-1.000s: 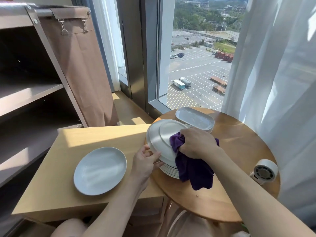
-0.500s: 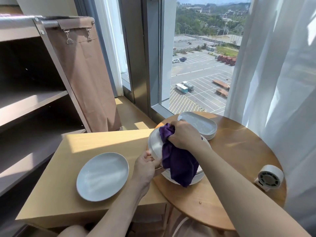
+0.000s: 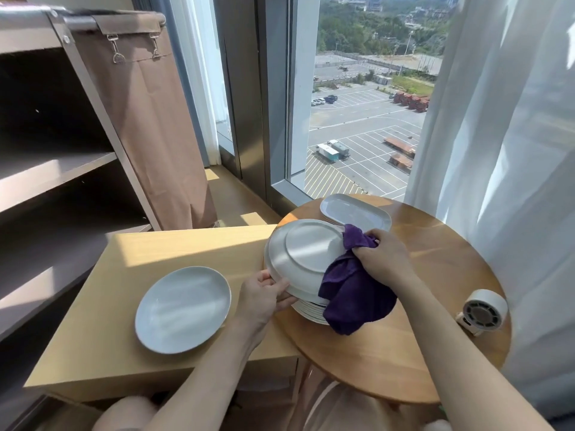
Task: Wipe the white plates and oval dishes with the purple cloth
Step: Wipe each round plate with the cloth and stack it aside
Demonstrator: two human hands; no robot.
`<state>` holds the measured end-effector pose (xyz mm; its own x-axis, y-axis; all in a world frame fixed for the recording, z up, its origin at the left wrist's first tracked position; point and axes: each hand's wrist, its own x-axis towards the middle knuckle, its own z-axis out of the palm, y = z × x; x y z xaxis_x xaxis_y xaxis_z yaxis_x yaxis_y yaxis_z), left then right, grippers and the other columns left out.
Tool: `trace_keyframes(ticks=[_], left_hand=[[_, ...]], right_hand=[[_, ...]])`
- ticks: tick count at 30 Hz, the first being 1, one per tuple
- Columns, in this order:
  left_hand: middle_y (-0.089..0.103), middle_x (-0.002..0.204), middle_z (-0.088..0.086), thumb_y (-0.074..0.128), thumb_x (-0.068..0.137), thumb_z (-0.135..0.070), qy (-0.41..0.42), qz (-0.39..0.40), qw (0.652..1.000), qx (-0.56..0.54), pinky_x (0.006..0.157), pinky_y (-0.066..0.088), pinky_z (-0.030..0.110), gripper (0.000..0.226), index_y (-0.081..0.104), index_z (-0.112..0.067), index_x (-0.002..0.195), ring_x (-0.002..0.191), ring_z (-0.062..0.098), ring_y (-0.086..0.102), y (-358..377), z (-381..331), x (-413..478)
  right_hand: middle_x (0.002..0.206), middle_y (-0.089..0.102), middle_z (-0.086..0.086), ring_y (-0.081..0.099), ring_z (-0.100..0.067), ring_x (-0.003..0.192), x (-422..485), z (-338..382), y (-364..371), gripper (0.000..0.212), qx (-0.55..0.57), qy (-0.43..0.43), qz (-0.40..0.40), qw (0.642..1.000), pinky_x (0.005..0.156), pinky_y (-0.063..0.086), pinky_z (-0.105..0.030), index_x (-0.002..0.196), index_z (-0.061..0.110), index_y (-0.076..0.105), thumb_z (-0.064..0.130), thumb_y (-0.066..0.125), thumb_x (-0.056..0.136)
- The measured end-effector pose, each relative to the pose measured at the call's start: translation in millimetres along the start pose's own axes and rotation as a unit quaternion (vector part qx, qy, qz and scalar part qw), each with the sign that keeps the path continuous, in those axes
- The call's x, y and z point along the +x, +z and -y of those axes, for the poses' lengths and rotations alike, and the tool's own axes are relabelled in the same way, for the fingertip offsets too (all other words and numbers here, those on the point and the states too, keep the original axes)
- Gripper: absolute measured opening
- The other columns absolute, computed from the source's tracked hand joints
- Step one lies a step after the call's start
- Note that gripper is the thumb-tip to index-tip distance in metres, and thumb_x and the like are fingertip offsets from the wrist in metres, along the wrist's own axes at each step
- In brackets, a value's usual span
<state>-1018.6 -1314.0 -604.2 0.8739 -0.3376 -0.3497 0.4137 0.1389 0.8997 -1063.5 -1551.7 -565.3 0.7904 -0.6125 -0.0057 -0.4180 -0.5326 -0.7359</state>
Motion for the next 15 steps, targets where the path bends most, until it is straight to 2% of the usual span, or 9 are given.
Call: trace_keyframes(ticks=[4,7,11,15], left_hand=[[0.076,0.106,0.018,0.064,0.098,-0.004,-0.003,0.008,1.000,-0.004,0.076,0.063,0.037,0.019,0.061,0.000,0.116,0.098,0.032,0.075,0,-1,1],[0.076,0.108,0.018,0.063,0.099,-0.004,-0.004,0.011,1.000,-0.008,0.073,0.063,0.035,0.018,0.060,0.000,0.116,0.098,0.032,0.075,0,-3,1],[0.076,0.107,0.016,0.062,0.099,-0.004,-0.006,0.013,1.000,-0.007,0.072,0.063,0.034,0.014,0.061,-0.004,0.114,0.095,0.029,0.076,0,-2,1],[0.075,0.103,0.022,0.067,0.096,-0.003,-0.017,0.020,1.000,0.000,0.072,0.061,0.037,0.019,0.067,0.003,0.114,0.083,0.027,0.072,-2,1,1]], right_hand=[[0.089,0.066,0.006,0.061,-0.023,0.087,-34,-10,4,0.016,-0.031,0.036,0.008,0.999,0.074,0.048,-0.038,0.090,0.030,0.060,0.045,0.060,0.084],[0.090,0.061,0.003,0.060,-0.027,0.085,-66,-3,14,0.025,-0.068,0.023,0.001,0.997,0.075,0.052,-0.042,0.098,0.029,0.051,0.048,0.058,0.084],[0.091,0.051,0.006,0.055,-0.026,0.077,-101,15,36,0.030,-0.141,-0.044,-0.013,0.989,0.059,0.042,-0.037,0.096,0.030,0.037,0.046,0.057,0.082],[0.101,0.046,0.009,0.052,-0.021,0.079,-127,33,68,0.031,-0.146,-0.140,0.006,0.979,0.063,0.038,-0.032,0.106,0.033,0.039,0.053,0.055,0.087]])
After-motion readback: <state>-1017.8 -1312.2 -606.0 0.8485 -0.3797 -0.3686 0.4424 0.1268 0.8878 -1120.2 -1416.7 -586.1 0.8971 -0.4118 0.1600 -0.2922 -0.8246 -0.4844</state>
